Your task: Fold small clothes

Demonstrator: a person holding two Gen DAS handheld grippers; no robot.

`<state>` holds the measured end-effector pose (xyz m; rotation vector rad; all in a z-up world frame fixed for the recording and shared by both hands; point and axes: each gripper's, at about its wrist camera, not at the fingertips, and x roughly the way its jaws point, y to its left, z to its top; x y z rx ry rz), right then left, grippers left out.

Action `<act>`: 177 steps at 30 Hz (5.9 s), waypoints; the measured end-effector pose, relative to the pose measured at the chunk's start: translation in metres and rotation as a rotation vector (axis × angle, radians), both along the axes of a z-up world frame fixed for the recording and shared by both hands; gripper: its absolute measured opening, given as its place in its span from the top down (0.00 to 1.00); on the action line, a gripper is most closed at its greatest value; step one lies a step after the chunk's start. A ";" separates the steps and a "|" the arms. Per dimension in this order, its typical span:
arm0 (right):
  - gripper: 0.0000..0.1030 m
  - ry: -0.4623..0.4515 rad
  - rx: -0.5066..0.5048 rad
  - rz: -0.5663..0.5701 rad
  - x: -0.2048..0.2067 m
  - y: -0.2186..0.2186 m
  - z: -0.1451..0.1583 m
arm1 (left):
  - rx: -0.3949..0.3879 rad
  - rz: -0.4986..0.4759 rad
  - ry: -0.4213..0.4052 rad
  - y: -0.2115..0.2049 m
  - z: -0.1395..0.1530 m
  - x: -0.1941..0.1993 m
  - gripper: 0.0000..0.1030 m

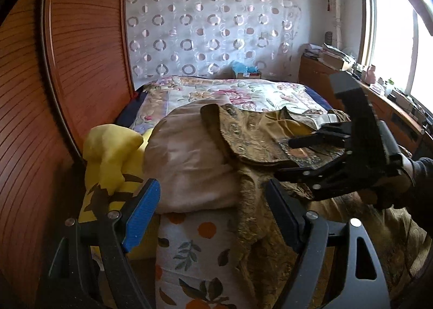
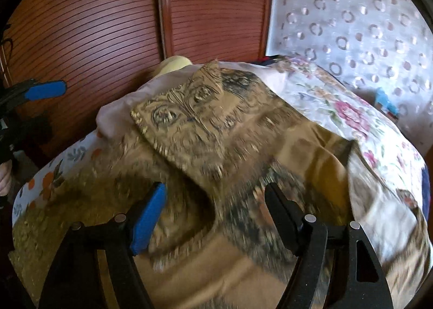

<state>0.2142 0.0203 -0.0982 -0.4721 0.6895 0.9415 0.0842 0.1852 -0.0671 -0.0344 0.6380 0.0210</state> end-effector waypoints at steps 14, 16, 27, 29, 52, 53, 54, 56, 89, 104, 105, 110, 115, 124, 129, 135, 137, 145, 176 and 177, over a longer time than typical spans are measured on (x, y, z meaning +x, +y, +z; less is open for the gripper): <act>0.66 -0.021 0.061 -0.199 0.082 -0.016 0.001 | 0.004 -0.005 0.064 0.003 -0.014 0.044 0.22; 0.60 -0.011 0.072 -0.215 0.086 -0.025 0.003 | 0.004 -0.012 0.070 0.001 -0.015 0.052 0.22; 0.39 -0.049 0.134 -0.298 0.054 -0.121 0.030 | -0.023 -0.065 0.098 -0.003 -0.012 0.105 0.26; 0.39 -0.073 0.124 -0.336 0.045 -0.145 0.030 | -0.035 -0.067 0.117 0.001 -0.013 0.117 0.34; 0.39 -0.006 0.128 -0.821 -0.057 -0.340 -0.001 | 0.021 -0.051 0.104 0.003 0.013 0.153 0.96; 0.39 -0.010 0.127 -0.828 -0.062 -0.343 -0.001 | 0.022 -0.051 0.097 0.002 0.015 0.151 0.94; 0.39 -0.013 0.126 -0.833 -0.064 -0.345 0.000 | 0.025 -0.049 0.089 0.000 0.018 0.148 0.89; 0.39 -0.018 0.123 -0.843 -0.060 -0.346 0.011 | 0.037 -0.052 0.064 -0.004 0.024 0.141 0.78; 0.39 0.142 0.151 -0.893 -0.015 -0.383 -0.028 | -0.028 -0.382 0.103 -0.187 -0.011 0.093 0.22; 0.83 0.092 0.055 -0.816 -0.015 -0.365 -0.023 | -0.031 -0.383 0.111 -0.194 -0.014 0.088 0.22; 0.84 0.076 0.045 -0.813 -0.015 -0.363 -0.020 | -0.030 -0.383 0.111 -0.195 -0.015 0.087 0.22; 0.86 -0.010 0.056 -0.785 -0.019 -0.348 0.001 | -0.030 -0.386 0.114 -0.195 -0.016 0.086 0.22; 0.86 -0.040 0.106 -0.720 -0.032 -0.324 0.012 | -0.026 -0.389 0.108 -0.196 -0.015 0.084 0.22; 0.86 0.054 0.084 -0.606 -0.042 -0.279 -0.024 | -0.033 -0.390 0.106 -0.196 -0.013 0.082 0.22; 0.78 0.079 0.070 -0.617 -0.040 -0.274 -0.039 | -0.032 -0.389 0.105 -0.196 -0.013 0.080 0.22; 0.55 0.054 0.095 -0.645 -0.043 -0.280 -0.016 | -0.038 -0.386 0.105 -0.194 -0.014 0.079 0.22; 0.53 0.012 0.104 -0.656 -0.052 -0.281 0.000 | -0.037 -0.387 0.105 -0.194 -0.014 0.079 0.22; 0.49 0.053 0.112 -0.791 -0.029 -0.315 -0.010 | -0.040 -0.387 0.120 -0.194 -0.020 0.080 0.22; 0.93 0.012 0.181 -0.498 0.001 -0.245 0.018 | -0.025 -0.348 0.143 -0.183 -0.026 0.074 0.22; 0.84 0.009 0.184 -0.485 -0.001 -0.240 0.018 | -0.026 -0.346 0.143 -0.181 -0.026 0.074 0.22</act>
